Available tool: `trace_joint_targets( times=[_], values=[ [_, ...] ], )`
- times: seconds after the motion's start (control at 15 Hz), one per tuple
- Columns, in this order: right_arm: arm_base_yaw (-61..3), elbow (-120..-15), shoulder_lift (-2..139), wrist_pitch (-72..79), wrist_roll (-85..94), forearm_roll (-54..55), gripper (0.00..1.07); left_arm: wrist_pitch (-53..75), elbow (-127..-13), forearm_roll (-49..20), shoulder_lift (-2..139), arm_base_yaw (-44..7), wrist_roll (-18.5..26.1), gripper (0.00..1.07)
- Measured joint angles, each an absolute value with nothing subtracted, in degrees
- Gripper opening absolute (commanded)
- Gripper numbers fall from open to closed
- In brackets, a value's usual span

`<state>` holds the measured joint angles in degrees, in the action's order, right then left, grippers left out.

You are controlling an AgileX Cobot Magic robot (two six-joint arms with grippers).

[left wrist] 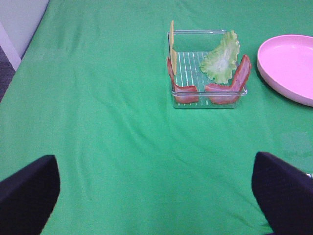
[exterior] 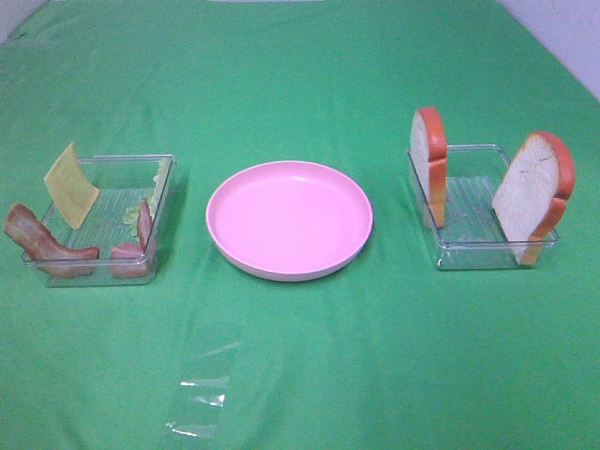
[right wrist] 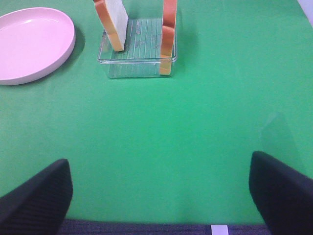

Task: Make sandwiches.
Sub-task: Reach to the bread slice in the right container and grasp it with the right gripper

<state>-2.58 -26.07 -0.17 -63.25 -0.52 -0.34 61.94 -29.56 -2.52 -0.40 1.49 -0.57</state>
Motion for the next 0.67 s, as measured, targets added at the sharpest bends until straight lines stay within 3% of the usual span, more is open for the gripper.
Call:
trace_joint_targets(
  times=[0.67],
  values=[
    [-2.58,-26.07,-0.17,-63.25,-0.52,-0.69,0.94,61.94,-29.56,-2.58,-0.4,1.49,-0.57,1.02]
  ],
)
